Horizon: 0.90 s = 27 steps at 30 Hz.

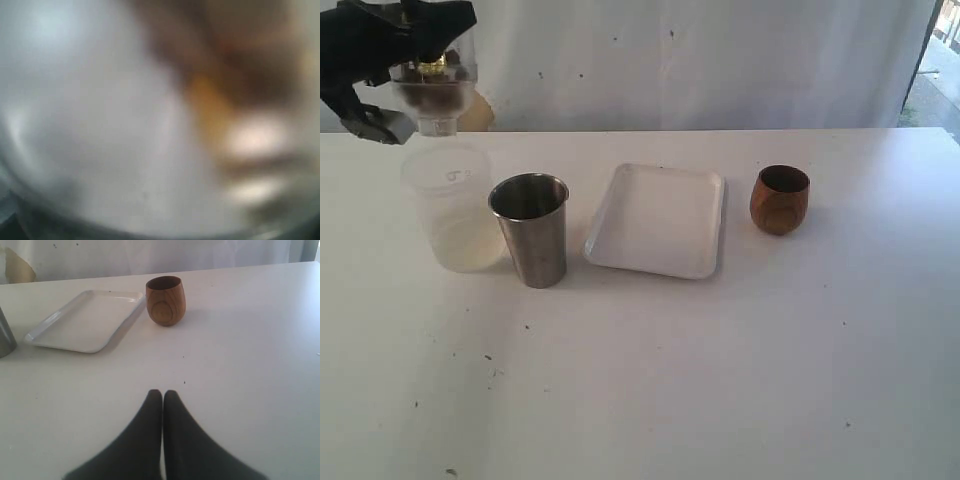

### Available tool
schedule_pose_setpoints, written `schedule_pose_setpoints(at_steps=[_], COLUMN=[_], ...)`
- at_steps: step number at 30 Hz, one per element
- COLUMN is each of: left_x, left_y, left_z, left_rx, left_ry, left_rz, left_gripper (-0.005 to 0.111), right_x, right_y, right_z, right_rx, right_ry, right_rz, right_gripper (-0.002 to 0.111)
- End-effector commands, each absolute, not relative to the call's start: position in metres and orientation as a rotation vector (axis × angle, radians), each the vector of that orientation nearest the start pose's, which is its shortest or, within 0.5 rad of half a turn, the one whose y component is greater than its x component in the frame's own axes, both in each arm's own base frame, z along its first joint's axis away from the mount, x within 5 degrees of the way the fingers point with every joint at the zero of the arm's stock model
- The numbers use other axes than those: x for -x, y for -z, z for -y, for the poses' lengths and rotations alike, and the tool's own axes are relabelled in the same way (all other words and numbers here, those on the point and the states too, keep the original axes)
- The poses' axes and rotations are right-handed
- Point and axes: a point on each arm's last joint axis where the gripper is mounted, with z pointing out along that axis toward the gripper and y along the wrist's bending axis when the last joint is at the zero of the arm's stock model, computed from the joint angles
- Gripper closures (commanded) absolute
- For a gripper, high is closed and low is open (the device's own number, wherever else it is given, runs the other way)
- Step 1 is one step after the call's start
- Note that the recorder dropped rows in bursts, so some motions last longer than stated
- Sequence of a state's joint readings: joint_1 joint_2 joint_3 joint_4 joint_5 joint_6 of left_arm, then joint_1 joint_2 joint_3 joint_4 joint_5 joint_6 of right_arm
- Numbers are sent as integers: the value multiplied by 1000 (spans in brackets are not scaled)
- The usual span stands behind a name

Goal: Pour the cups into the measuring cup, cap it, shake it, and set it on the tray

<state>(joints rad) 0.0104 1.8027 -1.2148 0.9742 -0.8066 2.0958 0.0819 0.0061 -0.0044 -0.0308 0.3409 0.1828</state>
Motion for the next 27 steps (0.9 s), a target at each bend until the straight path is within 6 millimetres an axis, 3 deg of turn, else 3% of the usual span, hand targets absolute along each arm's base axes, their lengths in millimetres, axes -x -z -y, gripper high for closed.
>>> schedule_pose_setpoints(at_steps=[1, 6, 15, 27], left_x=[-406, -405, -405, -405], left_y=[-311, -321, -341, -341], left_z=[47, 44, 27, 25], left_rx=[-1624, -1431, -933, -901], left_ry=[-1662, -1505, -1108, -1098], left_rz=[84, -155, -585, -617], left_gripper=[107, 107, 107, 107], right_x=[-54, -54, -54, -54], right_y=[-183, -183, -183, -183], right_z=[-3, -3, -3, -3], right_rx=[-72, -72, -72, -73], right_ry=[-153, -153, -153, -155], right_rz=[-1820, -1820, -1820, -1820], right_gripper=[108, 108, 108, 108])
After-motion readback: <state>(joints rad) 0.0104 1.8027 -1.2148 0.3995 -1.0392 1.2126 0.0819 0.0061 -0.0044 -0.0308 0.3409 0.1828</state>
